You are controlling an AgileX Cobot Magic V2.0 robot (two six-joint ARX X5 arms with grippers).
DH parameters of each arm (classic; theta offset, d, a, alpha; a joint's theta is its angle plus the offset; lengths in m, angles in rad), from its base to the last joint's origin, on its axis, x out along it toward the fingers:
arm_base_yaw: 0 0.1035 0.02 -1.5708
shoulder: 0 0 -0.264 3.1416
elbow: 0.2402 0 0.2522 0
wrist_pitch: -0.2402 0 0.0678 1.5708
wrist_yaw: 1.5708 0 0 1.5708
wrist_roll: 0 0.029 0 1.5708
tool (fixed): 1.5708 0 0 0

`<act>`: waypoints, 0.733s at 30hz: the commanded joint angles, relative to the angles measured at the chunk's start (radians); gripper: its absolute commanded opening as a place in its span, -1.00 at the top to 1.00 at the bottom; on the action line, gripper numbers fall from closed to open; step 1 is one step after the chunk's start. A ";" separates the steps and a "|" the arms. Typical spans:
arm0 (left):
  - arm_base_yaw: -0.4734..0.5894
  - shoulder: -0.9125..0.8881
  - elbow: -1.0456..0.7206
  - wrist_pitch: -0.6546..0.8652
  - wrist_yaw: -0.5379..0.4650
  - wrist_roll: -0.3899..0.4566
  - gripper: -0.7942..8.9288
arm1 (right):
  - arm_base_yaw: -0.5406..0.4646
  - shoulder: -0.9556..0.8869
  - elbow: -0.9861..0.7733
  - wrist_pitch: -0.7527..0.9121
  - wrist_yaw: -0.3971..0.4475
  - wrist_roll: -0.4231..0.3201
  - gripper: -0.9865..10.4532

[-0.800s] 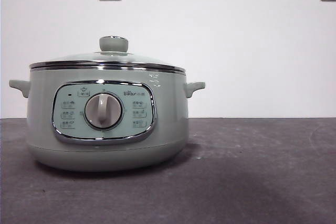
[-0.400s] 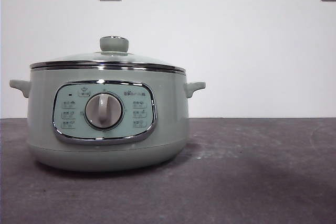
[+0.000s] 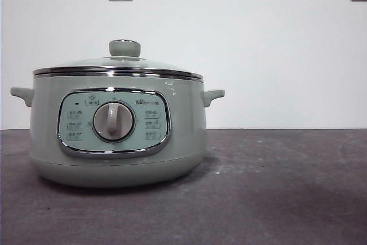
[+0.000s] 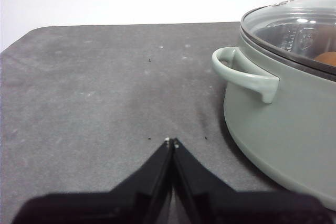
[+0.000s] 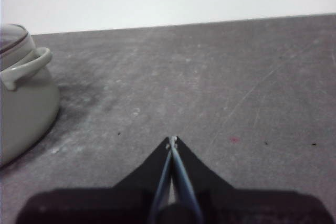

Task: Pick up the potato,open the lid,put the potato in the pot,close the lid

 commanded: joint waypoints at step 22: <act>0.003 -0.003 -0.015 0.001 0.006 -0.004 0.84 | 0.003 0.009 -0.010 -0.010 -0.003 0.060 0.83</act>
